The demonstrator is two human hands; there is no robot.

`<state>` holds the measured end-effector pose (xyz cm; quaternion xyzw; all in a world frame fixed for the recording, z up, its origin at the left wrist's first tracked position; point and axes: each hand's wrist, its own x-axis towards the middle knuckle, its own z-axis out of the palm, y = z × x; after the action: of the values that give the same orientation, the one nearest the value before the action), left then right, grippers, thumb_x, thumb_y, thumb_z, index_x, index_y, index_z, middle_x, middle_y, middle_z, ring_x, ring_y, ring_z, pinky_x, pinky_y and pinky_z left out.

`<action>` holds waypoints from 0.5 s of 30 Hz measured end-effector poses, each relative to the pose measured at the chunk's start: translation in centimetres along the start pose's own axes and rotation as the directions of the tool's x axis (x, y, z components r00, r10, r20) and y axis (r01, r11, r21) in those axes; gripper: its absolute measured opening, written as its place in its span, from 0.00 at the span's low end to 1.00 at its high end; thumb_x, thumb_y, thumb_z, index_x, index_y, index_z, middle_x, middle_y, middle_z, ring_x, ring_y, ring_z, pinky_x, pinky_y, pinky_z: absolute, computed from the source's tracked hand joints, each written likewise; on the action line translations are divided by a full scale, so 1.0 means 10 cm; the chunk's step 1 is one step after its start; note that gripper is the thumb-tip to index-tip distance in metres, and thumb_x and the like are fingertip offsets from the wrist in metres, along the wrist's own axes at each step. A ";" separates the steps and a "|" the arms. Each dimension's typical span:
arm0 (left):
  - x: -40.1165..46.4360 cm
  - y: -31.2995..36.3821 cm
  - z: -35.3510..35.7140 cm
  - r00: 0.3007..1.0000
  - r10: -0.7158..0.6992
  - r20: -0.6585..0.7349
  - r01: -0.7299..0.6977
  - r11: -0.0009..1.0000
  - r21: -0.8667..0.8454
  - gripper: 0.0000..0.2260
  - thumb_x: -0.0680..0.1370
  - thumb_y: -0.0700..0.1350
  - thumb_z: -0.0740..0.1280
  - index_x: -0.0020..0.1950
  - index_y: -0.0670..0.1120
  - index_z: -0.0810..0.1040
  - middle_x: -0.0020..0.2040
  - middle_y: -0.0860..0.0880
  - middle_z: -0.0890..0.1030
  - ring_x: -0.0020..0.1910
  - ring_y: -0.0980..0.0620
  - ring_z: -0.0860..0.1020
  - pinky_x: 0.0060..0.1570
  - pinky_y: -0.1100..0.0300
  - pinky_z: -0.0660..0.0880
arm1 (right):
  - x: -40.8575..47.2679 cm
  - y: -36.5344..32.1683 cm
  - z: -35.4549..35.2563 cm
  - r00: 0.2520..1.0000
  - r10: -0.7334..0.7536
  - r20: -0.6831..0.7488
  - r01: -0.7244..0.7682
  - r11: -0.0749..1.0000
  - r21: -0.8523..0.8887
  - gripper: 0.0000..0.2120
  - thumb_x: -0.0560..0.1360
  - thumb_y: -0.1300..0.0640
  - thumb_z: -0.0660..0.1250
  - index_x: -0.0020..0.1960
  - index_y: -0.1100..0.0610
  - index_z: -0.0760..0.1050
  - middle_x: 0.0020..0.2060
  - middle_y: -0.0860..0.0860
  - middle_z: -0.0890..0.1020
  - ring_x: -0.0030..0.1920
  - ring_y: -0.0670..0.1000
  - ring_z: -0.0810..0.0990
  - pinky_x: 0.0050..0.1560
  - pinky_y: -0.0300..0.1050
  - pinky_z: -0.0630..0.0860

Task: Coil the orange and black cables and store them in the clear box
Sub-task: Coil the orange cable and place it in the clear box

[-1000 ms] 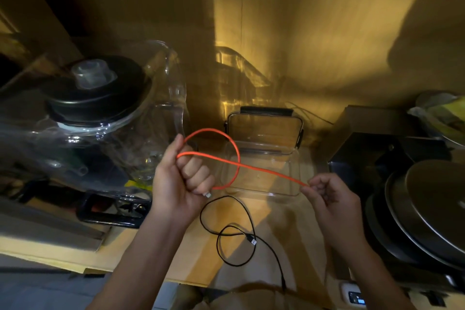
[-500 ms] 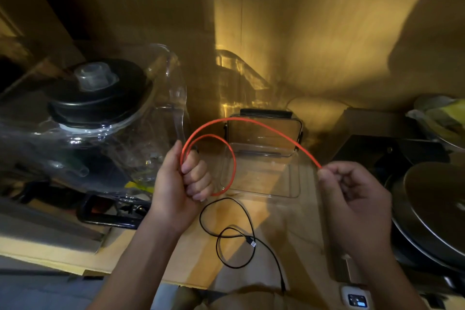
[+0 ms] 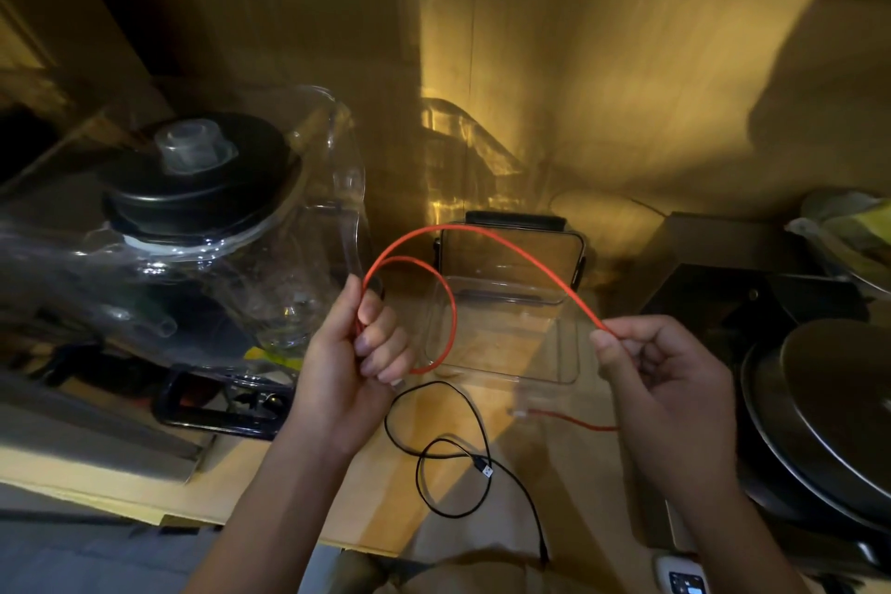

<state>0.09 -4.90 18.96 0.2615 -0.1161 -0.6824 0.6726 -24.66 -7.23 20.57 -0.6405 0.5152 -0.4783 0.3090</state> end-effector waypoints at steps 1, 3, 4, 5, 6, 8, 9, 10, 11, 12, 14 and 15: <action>0.00 0.00 0.01 1.000 0.002 0.002 -0.002 1.000 -0.013 0.19 0.83 0.54 0.54 0.35 0.49 0.68 0.22 0.54 0.63 0.22 0.57 0.52 0.21 0.65 0.56 | -0.01 0.02 0.01 1.000 -0.016 0.005 0.016 0.999 -0.028 0.03 0.74 0.59 0.70 0.45 0.51 0.80 0.33 0.52 0.80 0.34 0.53 0.79 0.35 0.49 0.78; -0.01 0.01 0.03 1.000 0.012 0.001 -0.012 1.000 -0.025 0.19 0.83 0.55 0.53 0.35 0.48 0.68 0.22 0.54 0.63 0.22 0.57 0.52 0.21 0.65 0.56 | -0.02 0.07 0.04 0.999 -0.047 0.023 0.049 0.995 -0.087 0.02 0.74 0.57 0.70 0.45 0.51 0.80 0.30 0.51 0.80 0.33 0.52 0.79 0.33 0.48 0.76; -0.01 0.01 0.04 1.000 0.020 -0.004 -0.020 0.999 -0.025 0.19 0.83 0.55 0.53 0.36 0.48 0.69 0.22 0.54 0.63 0.22 0.57 0.52 0.21 0.65 0.56 | -0.02 0.09 0.05 0.998 -0.056 0.037 0.060 0.991 -0.118 0.02 0.73 0.57 0.70 0.45 0.51 0.80 0.30 0.50 0.80 0.33 0.52 0.79 0.32 0.46 0.76; -0.01 0.00 0.05 1.000 0.027 -0.011 -0.027 0.999 -0.023 0.19 0.83 0.55 0.53 0.36 0.48 0.70 0.22 0.54 0.63 0.22 0.57 0.52 0.21 0.65 0.55 | -0.01 0.11 0.05 0.997 -0.065 0.053 0.072 0.987 -0.146 0.03 0.73 0.58 0.71 0.44 0.51 0.80 0.30 0.50 0.80 0.33 0.51 0.78 0.31 0.43 0.74; -0.01 0.00 0.06 0.999 0.033 -0.019 -0.033 0.999 -0.020 0.19 0.83 0.55 0.53 0.36 0.48 0.70 0.21 0.54 0.63 0.22 0.56 0.51 0.21 0.65 0.55 | -0.01 0.13 0.06 0.995 -0.073 0.070 0.084 0.983 -0.164 0.04 0.73 0.59 0.71 0.43 0.51 0.81 0.29 0.48 0.79 0.33 0.50 0.78 0.30 0.41 0.73; -0.01 0.00 0.08 0.999 0.043 -0.027 -0.043 0.999 -0.014 0.19 0.83 0.56 0.53 0.37 0.48 0.71 0.21 0.54 0.63 0.22 0.56 0.51 0.21 0.65 0.55 | -0.02 0.17 0.08 0.990 -0.078 0.115 0.098 0.979 -0.181 0.04 0.73 0.60 0.71 0.42 0.51 0.81 0.28 0.48 0.78 0.31 0.49 0.77 0.29 0.41 0.72; -0.01 0.00 0.09 0.998 0.049 -0.026 -0.049 0.999 -0.011 0.19 0.83 0.56 0.53 0.37 0.48 0.71 0.21 0.54 0.63 0.22 0.56 0.51 0.21 0.65 0.55 | -0.02 0.19 0.08 0.986 -0.076 0.149 0.104 0.975 -0.195 0.04 0.73 0.59 0.71 0.42 0.51 0.81 0.27 0.47 0.78 0.30 0.49 0.77 0.29 0.42 0.72; -0.01 0.00 0.10 0.998 0.056 -0.027 -0.056 0.998 -0.006 0.19 0.83 0.56 0.53 0.37 0.48 0.72 0.21 0.54 0.63 0.22 0.56 0.51 0.21 0.65 0.55 | -0.02 0.20 0.09 0.979 -0.075 0.188 0.116 0.970 -0.215 0.04 0.74 0.58 0.70 0.41 0.51 0.80 0.27 0.47 0.78 0.30 0.48 0.77 0.29 0.41 0.72; -0.01 0.00 0.11 0.998 0.062 -0.028 -0.062 0.998 0.001 0.19 0.83 0.56 0.53 0.38 0.48 0.72 0.21 0.54 0.62 0.22 0.56 0.51 0.21 0.65 0.55 | -0.03 0.22 0.09 0.970 -0.075 0.231 0.130 0.963 -0.237 0.04 0.74 0.56 0.70 0.41 0.50 0.80 0.27 0.46 0.78 0.30 0.48 0.78 0.29 0.40 0.72; -0.01 0.00 0.12 0.997 0.067 -0.029 -0.066 0.998 0.007 0.19 0.82 0.56 0.53 0.38 0.47 0.72 0.21 0.54 0.62 0.22 0.56 0.51 0.22 0.64 0.54 | -0.03 0.23 0.09 0.959 -0.067 0.275 0.141 0.956 -0.259 0.04 0.75 0.54 0.69 0.41 0.49 0.80 0.27 0.45 0.78 0.31 0.48 0.78 0.29 0.39 0.73; 0.00 -0.01 0.13 0.997 0.073 -0.020 -0.073 0.997 0.019 0.19 0.82 0.56 0.53 0.38 0.47 0.72 0.22 0.54 0.62 0.22 0.56 0.51 0.22 0.64 0.53 | -0.03 0.23 0.10 0.932 -0.028 0.362 0.144 0.944 -0.296 0.06 0.76 0.50 0.67 0.40 0.48 0.79 0.26 0.46 0.78 0.31 0.48 0.78 0.29 0.40 0.74; 0.00 -0.01 0.13 0.997 0.076 -0.014 -0.075 0.997 0.026 0.19 0.83 0.55 0.53 0.39 0.47 0.72 0.22 0.54 0.62 0.23 0.56 0.51 0.23 0.64 0.53 | -0.04 0.23 0.10 0.918 -0.013 0.396 0.147 0.940 -0.309 0.07 0.76 0.49 0.66 0.41 0.48 0.79 0.27 0.46 0.78 0.31 0.48 0.78 0.30 0.41 0.74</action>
<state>-0.68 -5.11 20.03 0.2706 -0.1292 -0.6530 0.6954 -24.55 -7.62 18.06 -0.7860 0.4901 -0.2606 0.2721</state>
